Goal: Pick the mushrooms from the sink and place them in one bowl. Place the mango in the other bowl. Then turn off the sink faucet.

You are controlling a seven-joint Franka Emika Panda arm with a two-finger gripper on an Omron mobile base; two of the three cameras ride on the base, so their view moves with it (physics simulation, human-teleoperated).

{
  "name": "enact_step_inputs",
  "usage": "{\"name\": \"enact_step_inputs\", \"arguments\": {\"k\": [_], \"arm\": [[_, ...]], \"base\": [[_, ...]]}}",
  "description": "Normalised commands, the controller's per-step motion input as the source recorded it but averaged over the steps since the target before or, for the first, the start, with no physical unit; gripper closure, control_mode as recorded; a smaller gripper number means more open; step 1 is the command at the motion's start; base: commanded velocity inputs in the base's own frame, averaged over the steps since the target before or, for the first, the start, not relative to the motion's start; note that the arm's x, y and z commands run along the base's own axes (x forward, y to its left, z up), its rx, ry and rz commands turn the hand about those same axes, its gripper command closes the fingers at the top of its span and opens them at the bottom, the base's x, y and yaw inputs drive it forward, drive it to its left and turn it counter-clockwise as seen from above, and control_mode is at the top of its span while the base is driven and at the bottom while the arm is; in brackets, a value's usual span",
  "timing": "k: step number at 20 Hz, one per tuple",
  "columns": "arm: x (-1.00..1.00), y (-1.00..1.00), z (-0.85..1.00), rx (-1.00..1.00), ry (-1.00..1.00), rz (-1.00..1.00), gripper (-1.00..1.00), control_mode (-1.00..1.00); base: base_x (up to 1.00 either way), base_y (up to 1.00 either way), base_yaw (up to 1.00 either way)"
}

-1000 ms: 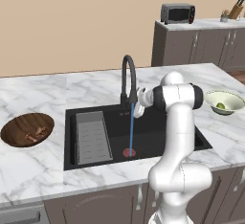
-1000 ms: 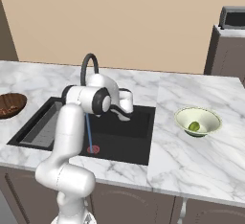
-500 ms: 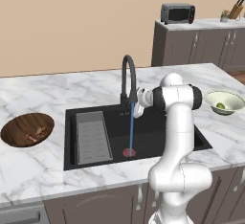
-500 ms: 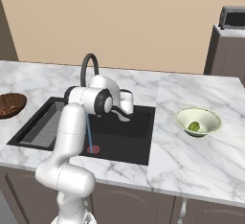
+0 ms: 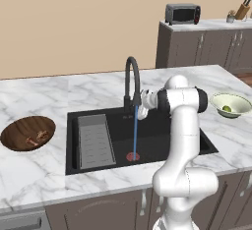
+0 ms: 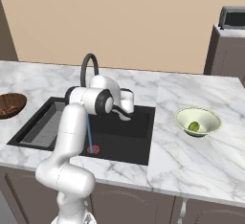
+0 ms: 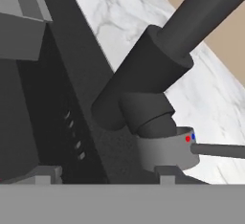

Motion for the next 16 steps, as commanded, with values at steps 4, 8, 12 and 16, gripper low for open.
{"name": "enact_step_inputs", "arguments": {"k": [4, 8, 12, 16], "arm": [[0.96, -0.34, 0.0, 0.13, 0.01, 0.65, -1.0, -1.0], [0.94, -0.3, 0.0, 0.12, 0.0, 0.68, -1.0, -1.0], [0.91, -0.29, 0.0, 0.11, 0.0, 0.69, -1.0, -1.0], [0.87, -0.33, 0.0, 0.13, 0.0, 0.68, -1.0, -1.0]], "base": [[0.0, 0.0, 0.0], [0.0, 0.0, 0.0], [0.0, 0.0, 0.0], [0.0, 0.0, 0.0]]}}
